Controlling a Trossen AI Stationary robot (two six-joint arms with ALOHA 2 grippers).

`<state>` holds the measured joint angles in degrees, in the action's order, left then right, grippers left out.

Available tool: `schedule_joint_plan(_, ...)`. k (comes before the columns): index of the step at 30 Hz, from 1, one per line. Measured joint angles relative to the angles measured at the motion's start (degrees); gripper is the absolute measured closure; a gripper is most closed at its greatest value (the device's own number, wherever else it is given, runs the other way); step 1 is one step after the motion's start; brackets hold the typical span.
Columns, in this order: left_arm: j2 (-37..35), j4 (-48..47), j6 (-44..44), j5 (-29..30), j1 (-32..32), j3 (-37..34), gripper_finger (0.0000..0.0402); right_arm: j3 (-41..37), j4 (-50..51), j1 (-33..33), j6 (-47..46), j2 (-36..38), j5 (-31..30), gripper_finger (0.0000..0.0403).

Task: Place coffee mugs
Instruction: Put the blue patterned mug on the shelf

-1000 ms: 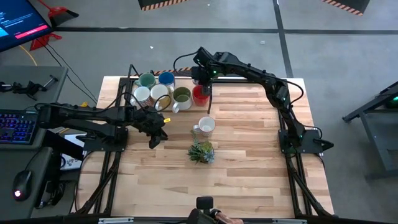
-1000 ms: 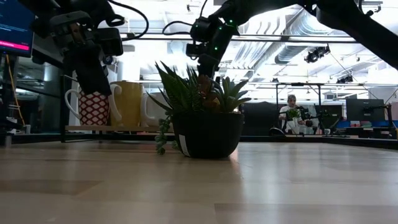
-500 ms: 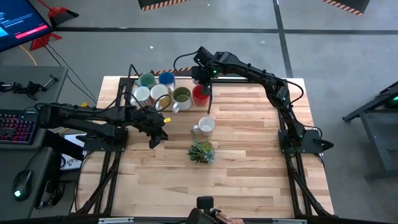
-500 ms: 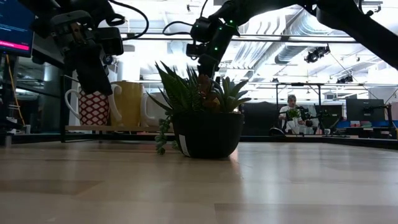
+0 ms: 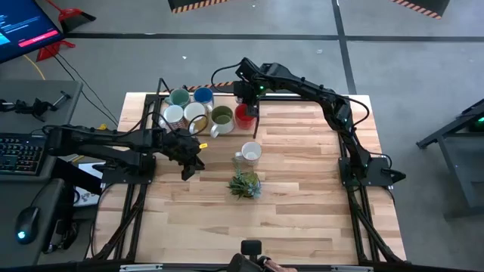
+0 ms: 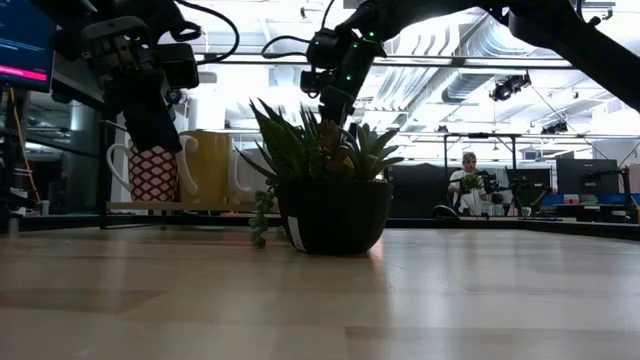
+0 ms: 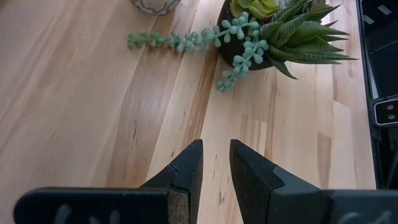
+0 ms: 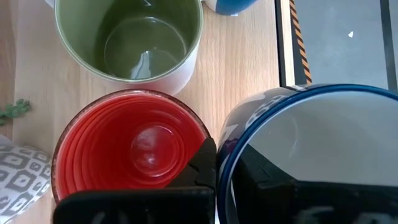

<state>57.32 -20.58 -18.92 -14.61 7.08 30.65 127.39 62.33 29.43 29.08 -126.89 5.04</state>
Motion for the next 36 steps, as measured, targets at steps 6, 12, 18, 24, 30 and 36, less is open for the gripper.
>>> schedule_joint_plan(6, 0.01, 0.0, 0.0, 0.0, 0.0, 0.0, 0.033, 0.0, 1.67, 0.04, -0.13, 0.02, -0.02, 0.0403)
schedule_joint_plan(12, 0.01, 0.0, 0.0, 0.0, 0.01, 0.0, 0.033, 0.0, 2.32, 0.04, -0.13, 0.04, -0.33, 0.0403)
schedule_joint_plan(18, 0.0, -0.02, -0.52, 0.0, -0.14, 0.0, 0.033, 0.02, 3.85, 0.25, -0.11, 0.07, -0.73, 0.0403)
schedule_joint_plan(24, 0.0, -0.04, -0.5, 0.0, -1.44, 0.0, 0.033, 0.04, 5.64, 0.74, -0.11, 0.17, -1.53, 0.0403)
schedule_joint_plan(30, 0.0, -0.06, -0.52, 0.0, -2.86, 0.0, 0.033, 0.04, 6.22, 0.96, 0.04, 0.17, -1.77, 0.0403)
schedule_joint_plan(36, 0.02, -0.08, -0.48, 0.0, -3.18, 0.0, 0.033, 0.04, 4.93, 0.95, -0.14, 0.17, -1.9, 0.0403)
